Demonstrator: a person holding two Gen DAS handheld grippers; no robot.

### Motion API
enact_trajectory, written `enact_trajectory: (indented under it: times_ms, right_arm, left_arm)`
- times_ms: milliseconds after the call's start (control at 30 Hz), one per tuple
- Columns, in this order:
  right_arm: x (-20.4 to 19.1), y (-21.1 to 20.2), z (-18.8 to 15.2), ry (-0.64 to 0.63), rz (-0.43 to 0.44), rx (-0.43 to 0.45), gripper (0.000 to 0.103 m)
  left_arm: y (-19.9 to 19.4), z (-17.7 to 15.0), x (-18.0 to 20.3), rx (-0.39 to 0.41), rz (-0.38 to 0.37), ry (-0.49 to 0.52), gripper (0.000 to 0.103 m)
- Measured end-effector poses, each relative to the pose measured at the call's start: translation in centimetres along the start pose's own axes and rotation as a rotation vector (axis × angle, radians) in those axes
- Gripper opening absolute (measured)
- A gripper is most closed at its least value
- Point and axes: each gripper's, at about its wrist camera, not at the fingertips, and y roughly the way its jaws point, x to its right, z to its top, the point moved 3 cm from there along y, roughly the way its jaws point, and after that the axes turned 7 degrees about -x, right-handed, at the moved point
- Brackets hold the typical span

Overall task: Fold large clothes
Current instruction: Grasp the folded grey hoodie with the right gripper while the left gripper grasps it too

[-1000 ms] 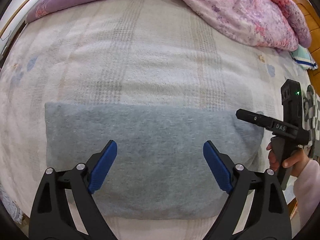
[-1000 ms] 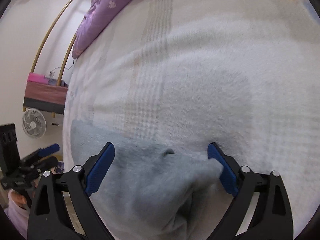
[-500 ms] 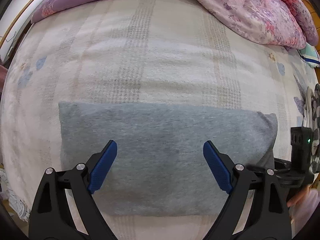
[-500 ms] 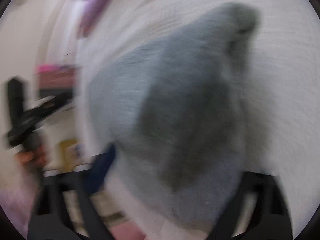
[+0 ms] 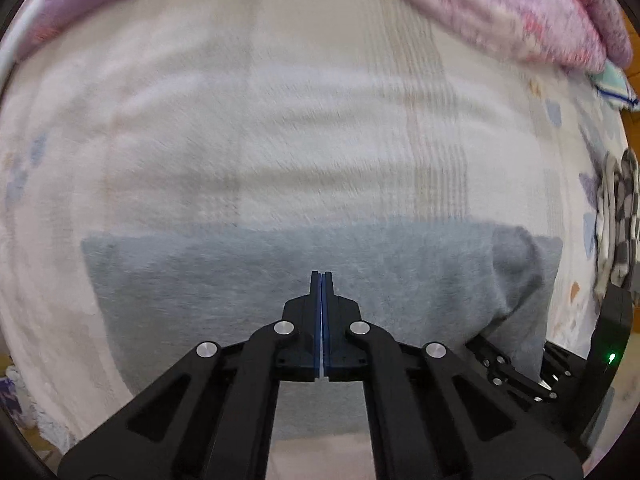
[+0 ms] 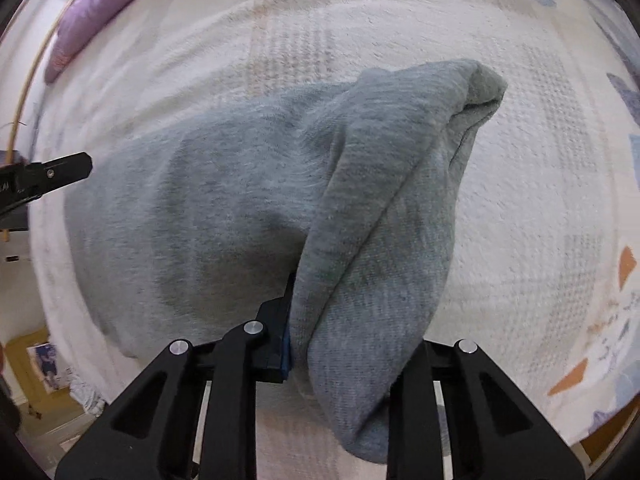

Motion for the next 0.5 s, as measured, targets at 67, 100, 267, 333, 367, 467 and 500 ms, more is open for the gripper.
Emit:
enact_trajectory:
  times_ms: [67, 100, 267, 333, 367, 467, 500]
  right_arm:
    - [-0.6, 0.2, 0.1, 0.004, -0.015, -0.009, 0.025]
    - [-0.8, 0.3, 0.2, 0.015, -0.017, -0.012, 0.026]
    - [-0.6, 0.7, 0.3, 0.027, -0.027, -0.008, 0.03]
    - [0.0, 1.0, 0.4, 0.027, -0.03, 0.0, 0.033]
    - [-0.1, 1.3, 0.5, 0.025, -0.036, 0.002, 0.035]
    - [-0.6, 1.8, 0.4, 0.054, -0.026, -0.024, 0.036]
    - [-0.5, 1.7, 0.4, 0.069, -0.013, -0.057, 0.036]
  left_arm:
    - [1.5, 0.8, -0.1, -0.089, -0.009, -0.016, 0.0]
    - [2.2, 1.3, -0.2, -0.12, 0.008, -0.022, 0.0]
    - [7.4, 3.6, -0.3, -0.285, 0.015, -0.043, 0.001]
    - [8.4, 4.1, -0.7, -0.283, 0.004, -0.092, 0.001]
    - [8.4, 4.1, -0.4, -0.291, 0.018, -0.065, 0.001]
    - [7.2, 2.8, 0.1, -0.339, 0.046, -0.048, 0.001]
    - [6.5, 2.2, 0.2, -0.372, 0.051, -0.072, 0.0]
